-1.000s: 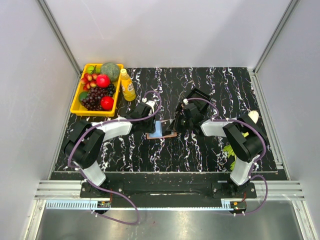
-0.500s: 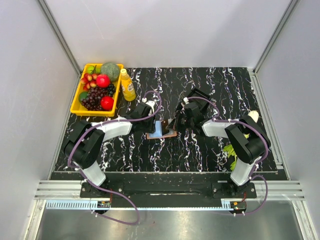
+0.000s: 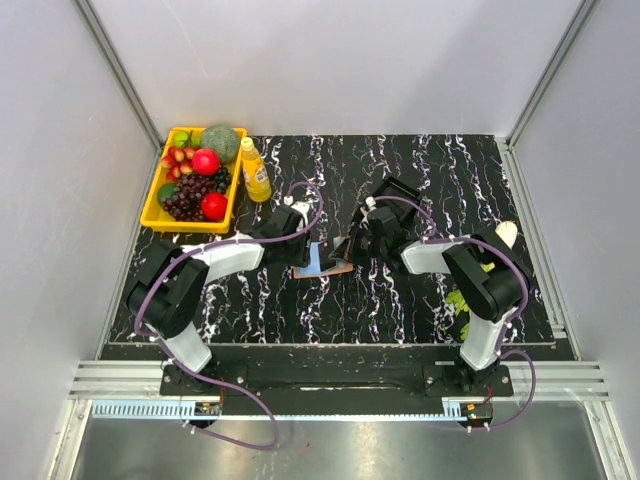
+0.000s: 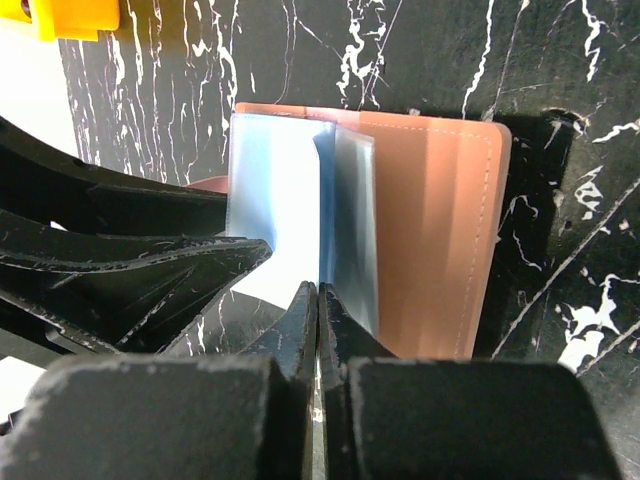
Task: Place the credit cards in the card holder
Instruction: Insert the credit card into the card holder.
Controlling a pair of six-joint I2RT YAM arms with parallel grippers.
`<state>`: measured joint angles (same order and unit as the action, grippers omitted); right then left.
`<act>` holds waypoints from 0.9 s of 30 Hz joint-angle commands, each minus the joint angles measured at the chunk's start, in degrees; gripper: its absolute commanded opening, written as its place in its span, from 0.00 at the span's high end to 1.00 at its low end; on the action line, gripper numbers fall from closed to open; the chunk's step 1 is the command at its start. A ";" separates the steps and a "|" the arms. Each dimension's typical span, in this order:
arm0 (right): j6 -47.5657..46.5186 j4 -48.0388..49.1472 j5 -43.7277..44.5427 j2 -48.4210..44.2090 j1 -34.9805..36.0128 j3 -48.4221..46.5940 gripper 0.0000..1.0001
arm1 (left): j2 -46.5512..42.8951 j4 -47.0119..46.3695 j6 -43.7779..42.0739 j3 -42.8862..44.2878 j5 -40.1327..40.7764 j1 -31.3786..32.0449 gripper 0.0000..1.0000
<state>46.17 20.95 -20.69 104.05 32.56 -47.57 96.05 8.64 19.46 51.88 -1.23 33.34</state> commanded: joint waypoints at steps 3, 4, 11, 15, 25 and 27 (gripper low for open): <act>0.32 4.10 -0.50 1.42 -0.39 0.20 1.00 | -0.95 4.10 -0.74 -1.16 2.29 -0.12 0.59; 0.50 4.19 -0.23 1.42 -0.39 0.29 1.00 | -1.04 4.19 -0.74 -1.16 2.38 -0.21 0.59; 0.15 4.46 1.35 -1.13 -0.56 2.13 1.00 | -0.78 4.19 -0.66 -1.43 2.82 -0.12 0.59; -0.29 4.45 0.65 0.10 -0.74 2.13 1.00 | -0.95 4.19 -0.57 -1.43 2.55 -0.12 0.59; -0.29 4.80 -0.14 2.56 -0.83 0.55 1.00 | -0.34 4.01 -0.83 -1.08 2.03 -0.12 0.59; 0.06 5.50 -1.28 3.70 -0.83 0.11 1.00 | -0.25 4.10 -0.92 -0.90 1.85 -0.12 0.59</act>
<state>46.96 25.21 -20.71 105.41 32.18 -45.74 96.05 8.73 19.46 51.90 -1.17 33.34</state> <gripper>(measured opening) 0.011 0.406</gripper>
